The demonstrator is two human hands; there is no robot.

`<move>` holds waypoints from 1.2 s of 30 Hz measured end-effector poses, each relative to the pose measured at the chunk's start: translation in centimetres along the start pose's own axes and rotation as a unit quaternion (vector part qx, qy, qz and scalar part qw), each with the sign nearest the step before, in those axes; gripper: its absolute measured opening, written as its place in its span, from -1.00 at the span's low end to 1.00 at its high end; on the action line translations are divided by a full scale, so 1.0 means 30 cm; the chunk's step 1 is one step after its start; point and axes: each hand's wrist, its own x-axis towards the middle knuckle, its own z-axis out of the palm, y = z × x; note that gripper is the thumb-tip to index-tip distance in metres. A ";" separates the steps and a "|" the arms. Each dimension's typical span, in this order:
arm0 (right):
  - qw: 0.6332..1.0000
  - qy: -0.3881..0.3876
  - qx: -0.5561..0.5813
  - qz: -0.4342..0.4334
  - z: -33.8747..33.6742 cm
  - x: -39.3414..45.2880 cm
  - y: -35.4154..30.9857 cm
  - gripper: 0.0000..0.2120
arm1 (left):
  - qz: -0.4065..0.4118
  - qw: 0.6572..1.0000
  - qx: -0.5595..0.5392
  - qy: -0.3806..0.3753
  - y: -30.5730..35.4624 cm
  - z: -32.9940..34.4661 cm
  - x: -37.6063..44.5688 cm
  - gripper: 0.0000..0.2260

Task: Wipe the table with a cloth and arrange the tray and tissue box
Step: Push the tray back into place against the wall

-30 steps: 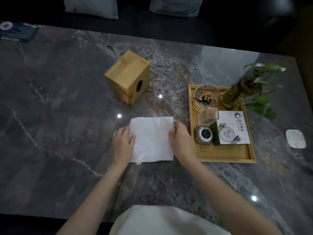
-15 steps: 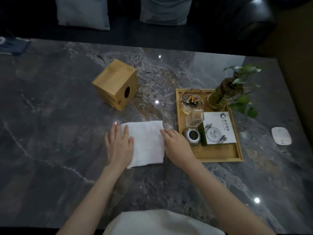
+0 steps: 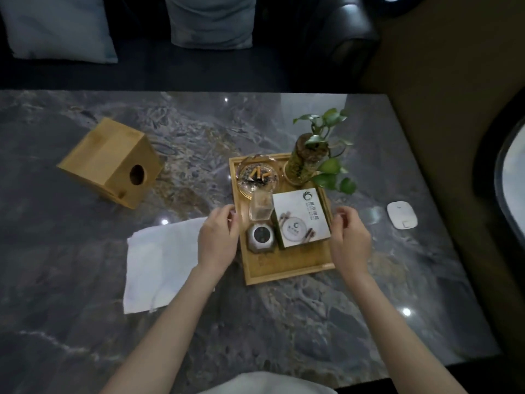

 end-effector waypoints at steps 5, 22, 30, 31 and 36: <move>0.994 -0.083 -0.066 0.038 0.038 0.113 0.126 -0.70 | -0.048 0.994 0.100 0.011 -0.016 0.095 0.027 -0.73; 0.980 -0.155 -0.127 -0.003 0.075 0.152 0.153 -0.76 | -0.089 0.990 0.101 -0.040 -0.018 0.131 0.067 -0.74; 0.981 -0.157 -0.114 -0.003 0.060 0.141 0.151 -0.79 | -0.108 0.991 0.075 -0.026 -0.001 0.107 0.070 -0.75; 0.982 -0.160 -0.098 0.010 0.059 0.141 0.150 -0.80 | -0.111 0.991 0.069 -0.028 -0.002 0.107 0.072 -0.75; 0.965 -0.174 0.096 0.169 0.062 0.158 0.145 -0.81 | -0.127 0.990 0.045 -0.034 0.006 0.102 0.081 -0.82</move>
